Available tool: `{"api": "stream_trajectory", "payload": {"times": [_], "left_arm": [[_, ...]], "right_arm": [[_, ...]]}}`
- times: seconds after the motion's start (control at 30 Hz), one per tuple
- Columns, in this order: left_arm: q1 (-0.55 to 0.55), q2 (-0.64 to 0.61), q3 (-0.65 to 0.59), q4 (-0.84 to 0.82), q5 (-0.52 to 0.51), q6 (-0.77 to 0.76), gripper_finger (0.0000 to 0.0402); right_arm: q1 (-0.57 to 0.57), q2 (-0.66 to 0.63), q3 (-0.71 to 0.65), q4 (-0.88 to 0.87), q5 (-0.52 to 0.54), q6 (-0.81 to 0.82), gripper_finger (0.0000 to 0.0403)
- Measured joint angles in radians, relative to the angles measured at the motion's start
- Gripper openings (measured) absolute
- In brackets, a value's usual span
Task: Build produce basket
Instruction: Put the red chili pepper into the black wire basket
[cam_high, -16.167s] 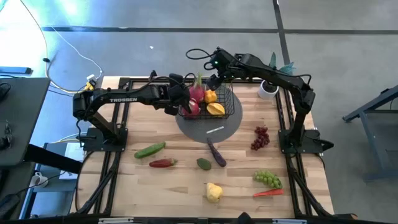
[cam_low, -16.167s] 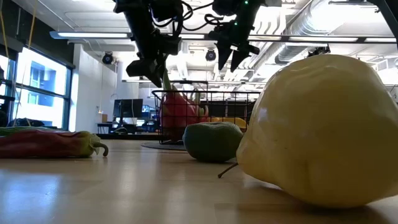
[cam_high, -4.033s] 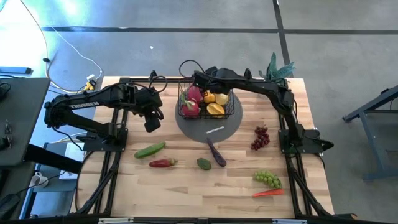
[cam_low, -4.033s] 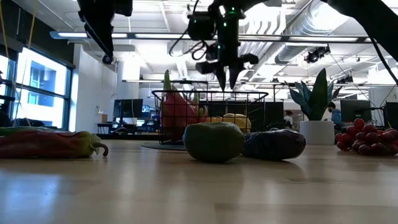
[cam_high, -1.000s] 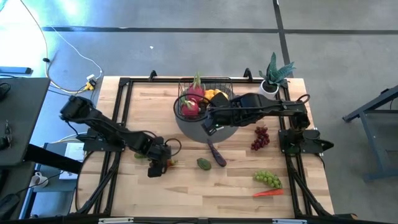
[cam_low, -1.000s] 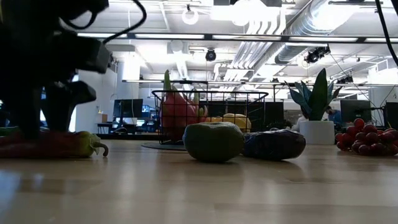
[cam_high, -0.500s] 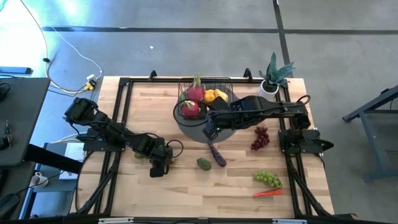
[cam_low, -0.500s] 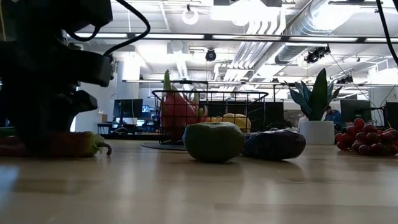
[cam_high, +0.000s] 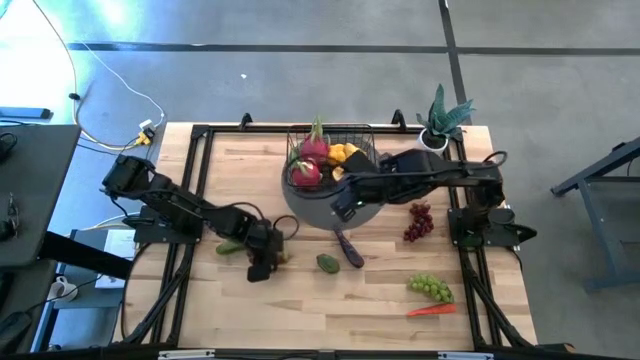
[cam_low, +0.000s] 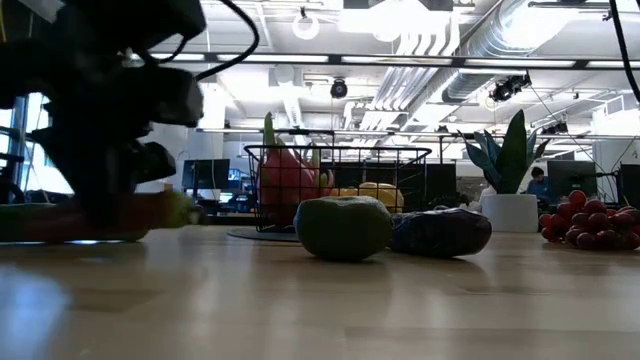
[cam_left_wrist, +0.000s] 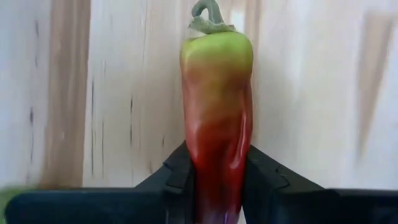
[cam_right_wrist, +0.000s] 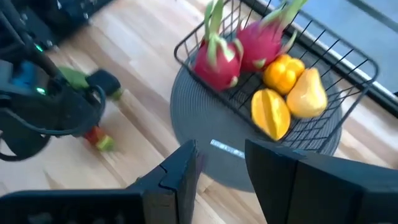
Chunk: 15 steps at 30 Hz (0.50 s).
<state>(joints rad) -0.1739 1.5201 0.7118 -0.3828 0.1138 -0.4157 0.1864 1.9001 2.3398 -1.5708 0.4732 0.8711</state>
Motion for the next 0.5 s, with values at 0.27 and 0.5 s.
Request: {"api": "stream_trajectory", "payload": {"times": [0.27, 0.5], "left_arm": [[0.087, -0.029, -0.001, 0.091, 0.043, 0.007, 0.0075], [0.156, -0.061, 0.034, 0.171, 0.083, 0.008, 0.0075]], "right_arm": [[-0.001, -0.086, 0.000, 0.000, 0.075, -0.017, 0.0121], [-0.001, -0.134, 0.000, 0.000, 0.126, -0.082, 0.0121]]}}
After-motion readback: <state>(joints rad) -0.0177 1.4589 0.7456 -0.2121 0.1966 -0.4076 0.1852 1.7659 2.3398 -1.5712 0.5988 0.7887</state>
